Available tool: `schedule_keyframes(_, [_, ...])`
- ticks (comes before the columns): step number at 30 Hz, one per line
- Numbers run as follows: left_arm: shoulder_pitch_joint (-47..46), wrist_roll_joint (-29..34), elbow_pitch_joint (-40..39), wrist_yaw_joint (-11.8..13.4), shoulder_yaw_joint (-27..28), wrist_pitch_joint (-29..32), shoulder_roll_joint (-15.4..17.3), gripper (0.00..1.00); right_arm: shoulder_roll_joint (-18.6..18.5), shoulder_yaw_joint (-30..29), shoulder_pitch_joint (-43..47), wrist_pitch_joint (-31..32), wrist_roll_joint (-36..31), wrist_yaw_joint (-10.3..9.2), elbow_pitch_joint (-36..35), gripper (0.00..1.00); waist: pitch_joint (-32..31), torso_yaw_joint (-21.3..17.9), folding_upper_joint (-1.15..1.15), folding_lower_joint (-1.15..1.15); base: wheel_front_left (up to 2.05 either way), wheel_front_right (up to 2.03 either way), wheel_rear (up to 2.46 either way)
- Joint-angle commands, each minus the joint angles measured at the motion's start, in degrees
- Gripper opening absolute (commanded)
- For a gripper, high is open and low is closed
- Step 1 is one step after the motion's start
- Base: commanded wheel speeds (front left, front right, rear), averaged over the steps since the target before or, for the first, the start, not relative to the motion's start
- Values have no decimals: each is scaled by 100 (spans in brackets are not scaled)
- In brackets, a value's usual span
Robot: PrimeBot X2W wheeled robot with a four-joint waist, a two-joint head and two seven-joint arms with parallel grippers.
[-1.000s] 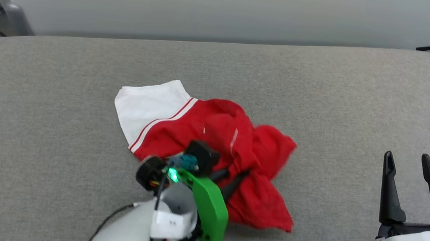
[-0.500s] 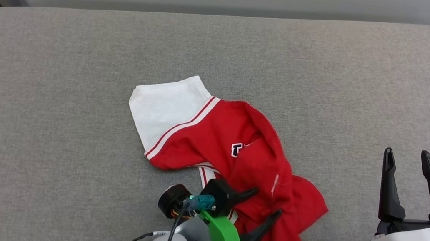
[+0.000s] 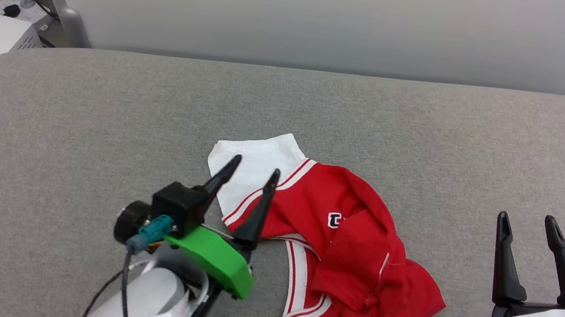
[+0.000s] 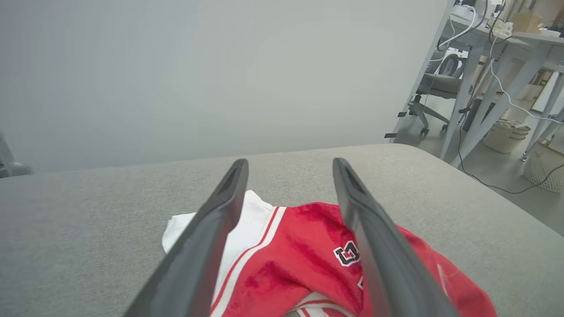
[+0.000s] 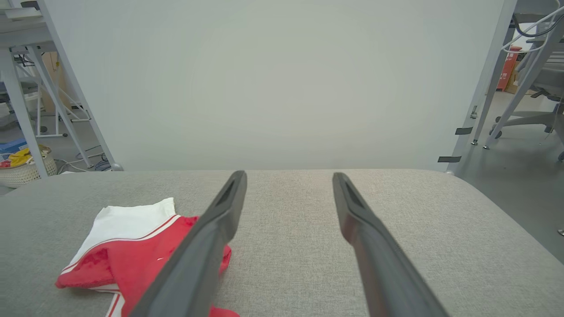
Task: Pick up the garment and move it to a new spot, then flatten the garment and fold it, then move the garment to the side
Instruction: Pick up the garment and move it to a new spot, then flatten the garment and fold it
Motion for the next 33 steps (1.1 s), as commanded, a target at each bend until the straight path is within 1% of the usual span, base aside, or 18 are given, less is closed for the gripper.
schedule_keyframes(1, [130,-32,-59,83,166,-56,117,100,-7,2,82,28,-28,-5,-25,100,-84,82,0,0,0,0,0])
schedule_keyframes(2, [288,-19,-152,221,501,-71,294,100,-7,18,136,68,-24,-5,-16,100,-139,115,0,0,0,0,0])
schedule_keyframes(7, [708,74,-395,416,1070,-78,592,100,-7,48,288,128,3,-5,0,100,-276,148,0,0,0,0,0])
schedule_keyframes(9, [906,119,-479,444,1210,-79,698,100,-7,63,364,164,11,-5,-14,100,-320,164,0,0,0,0,0])
schedule_keyframes(16, [1402,162,-628,442,1316,-80,948,100,-7,79,552,242,71,-5,-61,100,-461,184,0,0,0,0,0])
schedule_keyframes(24, [1514,106,-670,448,1265,-23,964,100,-7,35,631,408,47,-5,-35,100,-498,214,0,0,0,0,0])
schedule_keyframes(27, [1490,75,-673,439,1269,-23,951,100,-7,-10,650,730,21,-5,32,100,-475,249,0,0,0,0,0])
schedule_keyframes(31, [1415,80,-700,427,1247,-26,913,100,-17,91,634,1498,-24,-5,70,100,-384,373,0,0,0,0,0])
schedule_keyframes(33, [1371,92,-705,418,1236,-32,875,100,-141,286,604,1951,46,-5,62,100,-331,457,0,0,0,0,0])
